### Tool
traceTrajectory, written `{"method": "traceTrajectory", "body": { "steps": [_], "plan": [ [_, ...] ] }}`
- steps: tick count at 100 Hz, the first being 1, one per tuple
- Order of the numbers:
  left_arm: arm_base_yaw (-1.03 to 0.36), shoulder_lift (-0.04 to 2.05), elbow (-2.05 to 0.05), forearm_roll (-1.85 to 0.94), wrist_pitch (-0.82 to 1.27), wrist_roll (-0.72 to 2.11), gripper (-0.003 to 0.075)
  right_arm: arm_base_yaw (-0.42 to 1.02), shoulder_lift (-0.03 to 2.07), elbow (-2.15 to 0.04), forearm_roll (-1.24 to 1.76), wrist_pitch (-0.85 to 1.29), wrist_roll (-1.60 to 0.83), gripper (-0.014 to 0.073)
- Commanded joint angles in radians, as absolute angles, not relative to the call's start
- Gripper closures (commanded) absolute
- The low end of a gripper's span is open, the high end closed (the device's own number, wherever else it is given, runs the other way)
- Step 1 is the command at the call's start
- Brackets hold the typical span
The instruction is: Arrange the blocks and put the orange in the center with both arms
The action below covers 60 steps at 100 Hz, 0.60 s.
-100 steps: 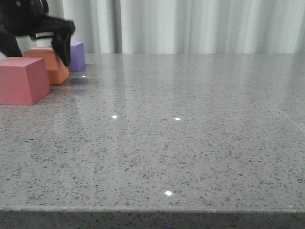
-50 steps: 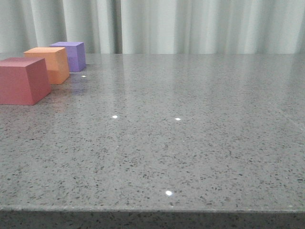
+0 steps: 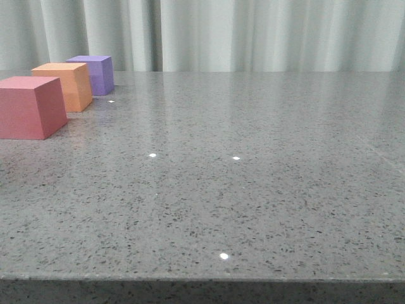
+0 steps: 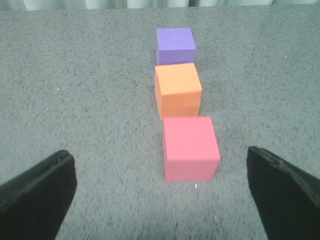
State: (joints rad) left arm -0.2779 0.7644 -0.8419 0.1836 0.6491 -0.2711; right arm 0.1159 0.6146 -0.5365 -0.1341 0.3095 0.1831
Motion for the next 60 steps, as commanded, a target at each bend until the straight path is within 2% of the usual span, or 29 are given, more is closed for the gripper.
{"method": "traceTrajectory", "body": {
  "steps": [1,23,45,52,60],
  "plan": [
    [-0.277,0.674,-0.796,0.192,0.553,-0.274,0.008,0.11,0.613,-0.559,-0.144,0.236,0.174,0.066],
    [-0.277,0.443,-0.632,0.192,0.539,-0.274,0.008,0.11,0.613,-0.559,-0.144,0.236,0.174,0.066],
    [-0.277,0.298,-0.559,0.192,0.539,-0.274,0.0088,0.11,0.613,-0.559,-0.144,0.236,0.174,0.066],
    [-0.277,0.279,-0.557,0.195,0.543,-0.274,0.0141,0.11,0.613,-0.559,-0.144,0.236,0.174,0.066],
    [-0.277,0.274,-0.557,0.195,0.543,-0.274,0.0272,0.11,0.613,-0.559,-0.144,0.236,0.174,0.066]
  ]
}}
